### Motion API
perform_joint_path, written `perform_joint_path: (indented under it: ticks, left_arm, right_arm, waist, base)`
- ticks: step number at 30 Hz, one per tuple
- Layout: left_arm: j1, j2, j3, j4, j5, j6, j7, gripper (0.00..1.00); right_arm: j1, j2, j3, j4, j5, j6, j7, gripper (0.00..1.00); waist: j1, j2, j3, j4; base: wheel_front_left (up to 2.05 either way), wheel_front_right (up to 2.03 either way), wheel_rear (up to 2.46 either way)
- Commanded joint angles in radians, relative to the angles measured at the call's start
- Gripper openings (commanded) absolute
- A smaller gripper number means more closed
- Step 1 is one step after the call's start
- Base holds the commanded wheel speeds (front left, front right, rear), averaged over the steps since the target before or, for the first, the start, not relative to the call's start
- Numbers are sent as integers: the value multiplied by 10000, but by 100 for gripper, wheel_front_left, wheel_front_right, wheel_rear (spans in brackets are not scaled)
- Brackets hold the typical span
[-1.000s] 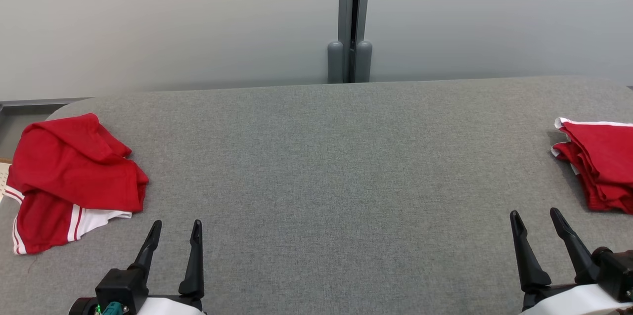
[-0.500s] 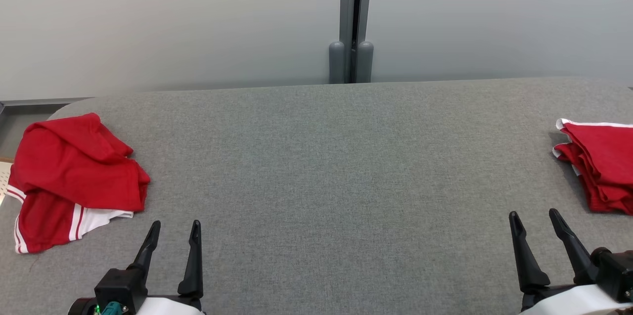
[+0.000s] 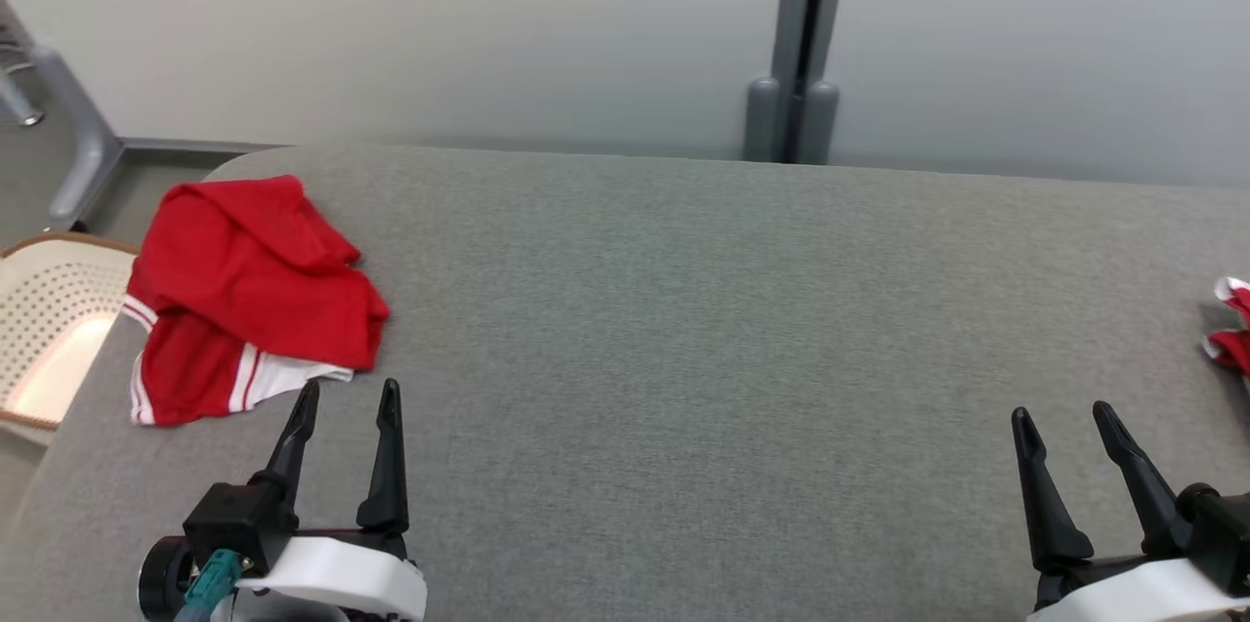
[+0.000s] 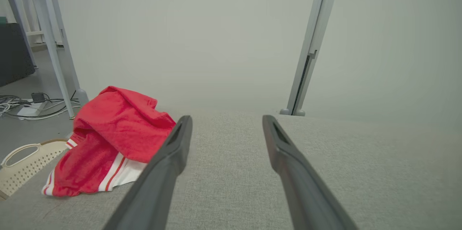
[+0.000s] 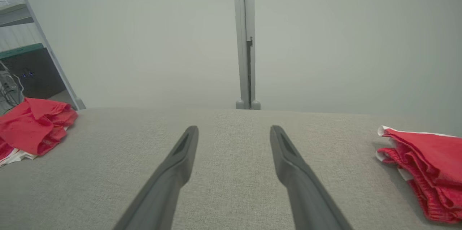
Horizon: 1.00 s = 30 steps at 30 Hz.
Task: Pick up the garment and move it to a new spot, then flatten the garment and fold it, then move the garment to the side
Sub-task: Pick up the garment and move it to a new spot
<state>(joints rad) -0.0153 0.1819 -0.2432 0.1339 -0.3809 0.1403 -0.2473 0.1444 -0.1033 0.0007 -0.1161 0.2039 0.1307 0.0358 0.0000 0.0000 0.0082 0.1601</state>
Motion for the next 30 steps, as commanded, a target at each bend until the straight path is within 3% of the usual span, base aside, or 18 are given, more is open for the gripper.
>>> perform_joint_path:
  ticks: [1, 8, 13, 30]
  left_arm:
    - [-201, -3, 40, 43, -85, -62, -61, 100]
    - [-462, -14, 92, 157, 15, -185, -131, 100]
    - [-498, 1, 172, 161, -5, -355, -162, 100]
    - [-785, -294, 403, 396, 375, -720, -186, 100]
  right_arm:
    - [52, 7, -12, -105, -65, 0, 48, 100]
    - [-80, -1, 123, -221, -81, 0, 133, 100]
    - [-167, -24, 277, -205, -96, 0, 175, 100]
    - [-303, -167, 363, -328, -138, 0, 385, 100]
  waist:
    - [0, 0, 110, 783]
    - [0, 0, 122, 2229]
    - [0, 0, 93, 2850]
    - [0, 0, 242, 3194]
  base:
    - [0, 0, 0]
    - [0, 0, 0]
    - [0, 0, 0]
    - [0, 0, 0]
